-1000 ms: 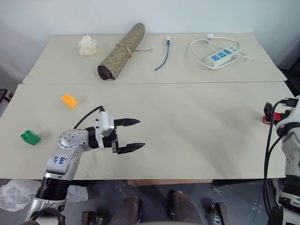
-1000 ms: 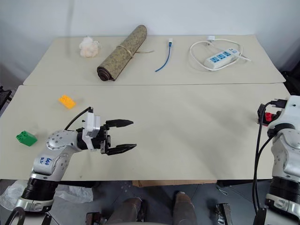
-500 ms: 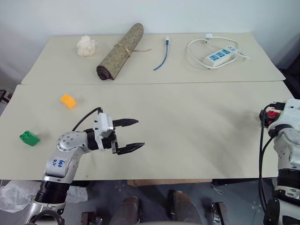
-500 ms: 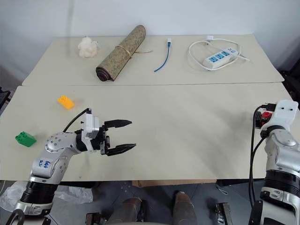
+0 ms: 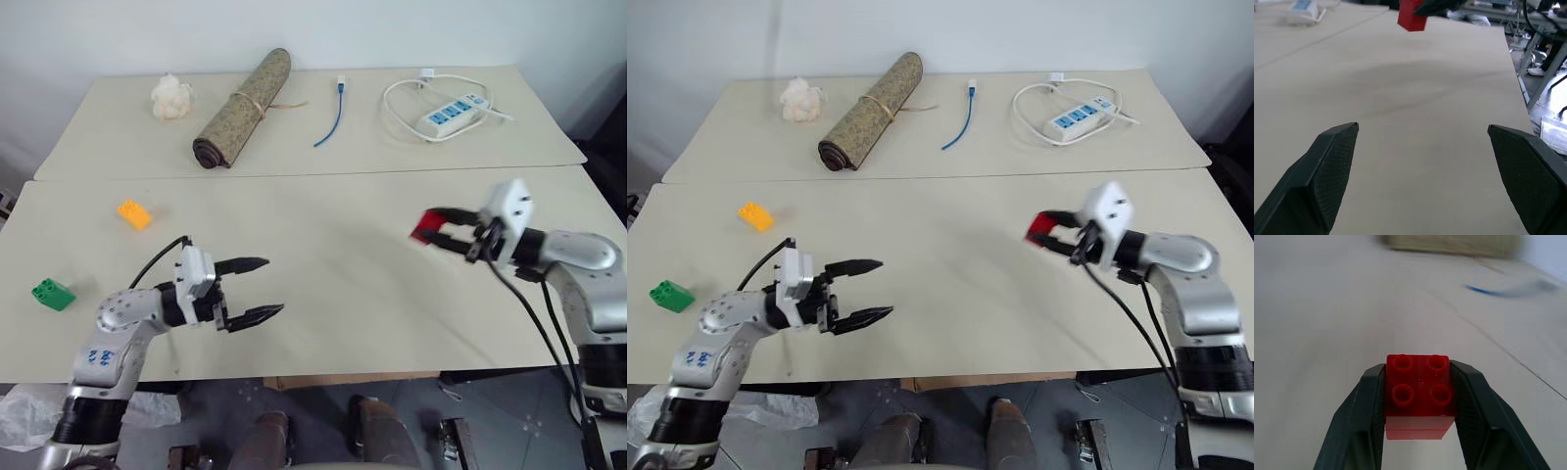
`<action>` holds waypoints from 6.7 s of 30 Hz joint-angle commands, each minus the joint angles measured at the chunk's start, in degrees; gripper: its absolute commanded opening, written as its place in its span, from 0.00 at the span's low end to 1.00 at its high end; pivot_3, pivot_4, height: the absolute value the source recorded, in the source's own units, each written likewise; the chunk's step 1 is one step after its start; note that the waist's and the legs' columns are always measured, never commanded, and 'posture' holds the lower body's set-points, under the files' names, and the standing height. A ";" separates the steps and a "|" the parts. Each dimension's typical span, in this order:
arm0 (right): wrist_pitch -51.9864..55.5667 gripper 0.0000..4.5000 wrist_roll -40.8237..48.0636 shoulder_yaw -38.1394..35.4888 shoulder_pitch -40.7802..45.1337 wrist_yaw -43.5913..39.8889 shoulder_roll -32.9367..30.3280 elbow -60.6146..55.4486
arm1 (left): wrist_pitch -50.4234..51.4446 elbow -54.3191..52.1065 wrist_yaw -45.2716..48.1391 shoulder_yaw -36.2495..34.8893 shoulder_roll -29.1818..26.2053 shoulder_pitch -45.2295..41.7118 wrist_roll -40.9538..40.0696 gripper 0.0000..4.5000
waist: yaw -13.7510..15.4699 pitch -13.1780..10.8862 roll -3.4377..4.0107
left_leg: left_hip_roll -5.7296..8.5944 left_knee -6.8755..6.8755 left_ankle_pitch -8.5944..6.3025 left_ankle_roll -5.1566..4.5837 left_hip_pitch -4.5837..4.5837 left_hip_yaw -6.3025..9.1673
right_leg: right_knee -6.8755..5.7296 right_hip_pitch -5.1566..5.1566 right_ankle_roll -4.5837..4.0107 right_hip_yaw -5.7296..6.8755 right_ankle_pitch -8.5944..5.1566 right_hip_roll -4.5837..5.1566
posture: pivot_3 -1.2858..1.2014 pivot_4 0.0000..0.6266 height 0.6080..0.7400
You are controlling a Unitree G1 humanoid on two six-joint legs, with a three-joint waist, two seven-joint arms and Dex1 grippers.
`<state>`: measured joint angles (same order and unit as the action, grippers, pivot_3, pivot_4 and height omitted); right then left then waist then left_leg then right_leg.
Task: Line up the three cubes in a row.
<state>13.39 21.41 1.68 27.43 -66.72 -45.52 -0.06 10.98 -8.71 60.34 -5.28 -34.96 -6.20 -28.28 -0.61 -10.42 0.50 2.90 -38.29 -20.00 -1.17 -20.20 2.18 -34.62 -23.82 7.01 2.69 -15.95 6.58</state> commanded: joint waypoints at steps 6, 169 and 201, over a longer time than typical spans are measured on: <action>-3.03 0.33 -5.85 12.05 8.50 -7.85 6.90 5.64 | -2.11 -2.72 -1.36 -4.81 -1.69 6.44 0.16 1.00 | 0.74 -0.02 -0.04 | 0.03 -0.36 -0.10 0.09 -0.23 0.45 | 0.23 0.07 -0.11 0.04 0.06 0.17 | 0.52 0.24 1.00; -20.85 1.00 10.58 -3.82 -12.21 -3.72 17.48 -6.43 | -0.37 5.36 -63.71 -29.12 18.57 -1.38 10.03 1.00 | 2.14 -0.03 -0.50 | -0.46 -0.93 -0.79 0.07 -0.04 0.00 | 0.17 0.32 -0.21 0.12 0.10 -0.09 | 0.52 0.24 1.00; -19.22 1.00 9.56 -7.39 -19.11 2.60 12.18 -13.87 | -22.20 78.34 -15.80 -9.85 -9.18 -43.32 19.36 1.00 | 1.89 -0.03 -0.57 | -0.24 -0.92 -0.78 -0.15 -0.14 -0.45 | -0.13 -0.02 -0.18 0.83 0.11 -0.11 | 0.52 0.24 1.00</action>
<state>-5.77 30.29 -4.41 9.09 -64.49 -32.83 -11.76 -10.44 68.30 45.84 -15.25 -43.48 -48.79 -10.17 1.28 -10.45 -0.07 2.66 -39.21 -20.78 -1.31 -20.34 1.72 -34.75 -23.84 6.83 3.55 -15.83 6.47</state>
